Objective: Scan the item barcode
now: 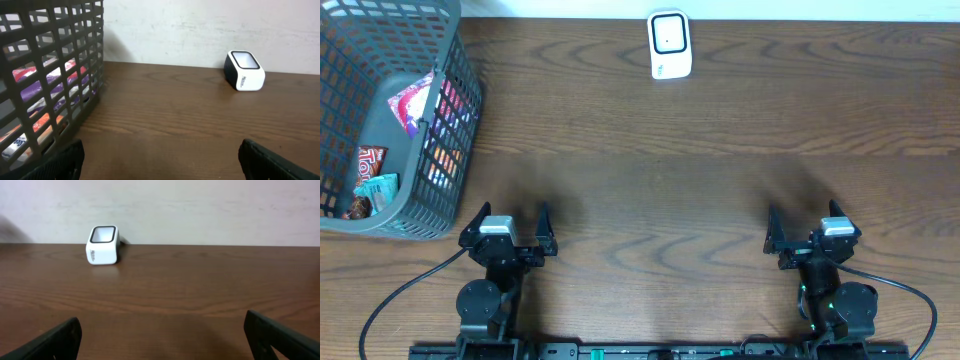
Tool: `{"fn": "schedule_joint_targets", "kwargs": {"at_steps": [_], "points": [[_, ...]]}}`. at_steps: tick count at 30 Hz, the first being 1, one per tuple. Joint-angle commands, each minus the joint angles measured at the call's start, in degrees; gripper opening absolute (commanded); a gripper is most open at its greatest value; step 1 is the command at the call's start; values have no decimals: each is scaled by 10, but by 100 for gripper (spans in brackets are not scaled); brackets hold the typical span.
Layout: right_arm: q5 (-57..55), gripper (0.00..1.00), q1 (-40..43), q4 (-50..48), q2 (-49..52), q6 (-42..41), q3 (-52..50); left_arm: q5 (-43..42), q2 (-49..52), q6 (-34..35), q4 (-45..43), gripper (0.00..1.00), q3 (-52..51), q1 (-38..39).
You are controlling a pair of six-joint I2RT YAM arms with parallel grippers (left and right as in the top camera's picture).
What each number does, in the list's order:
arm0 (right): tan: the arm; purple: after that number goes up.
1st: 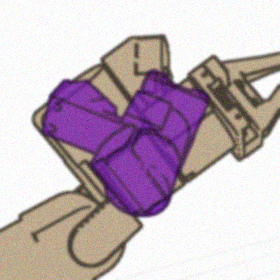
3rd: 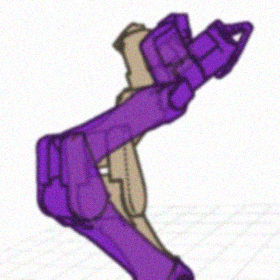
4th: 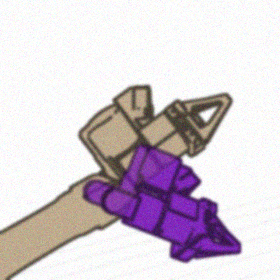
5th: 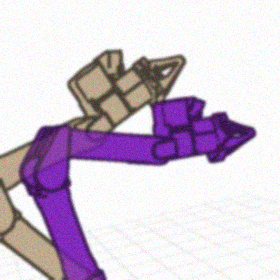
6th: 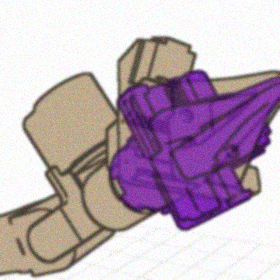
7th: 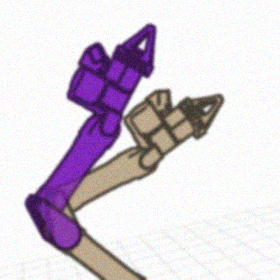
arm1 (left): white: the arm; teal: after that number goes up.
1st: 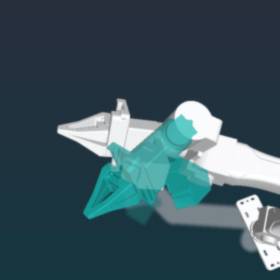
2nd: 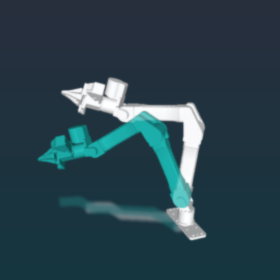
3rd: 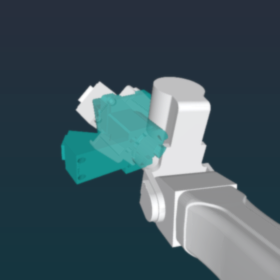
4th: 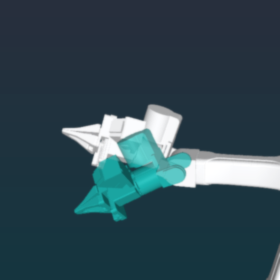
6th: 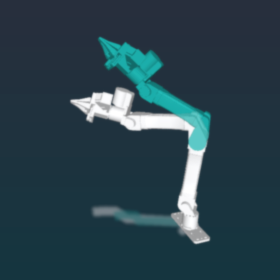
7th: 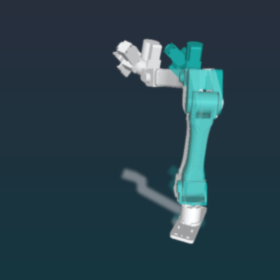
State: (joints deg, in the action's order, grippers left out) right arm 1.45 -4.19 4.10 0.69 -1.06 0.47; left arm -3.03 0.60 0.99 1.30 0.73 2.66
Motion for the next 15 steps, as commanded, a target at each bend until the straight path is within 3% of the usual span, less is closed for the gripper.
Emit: {"fn": "schedule_joint_targets", "kwargs": {"at_steps": [1, 5, 8, 10, 15], "points": [[-5, 99, 1, 2, -3, -6, -2, 17, -4, -14, 27, 98, -5, -3], [-5, 99, 1, 2, -3, -6, -2, 20, -4, 9, 24, 98, -5, -3], [-5, 99, 1, 2, -3, -6, -2, -89, -4, 126, 18, 98, -5, -2], [-5, 99, 1, 2, -3, -6, -2, -116, -4, 170, 12, 98, -5, -2], [-5, 99, 1, 2, -3, -6, -2, -122, -4, 208, -152, 98, -1, -2]]}}
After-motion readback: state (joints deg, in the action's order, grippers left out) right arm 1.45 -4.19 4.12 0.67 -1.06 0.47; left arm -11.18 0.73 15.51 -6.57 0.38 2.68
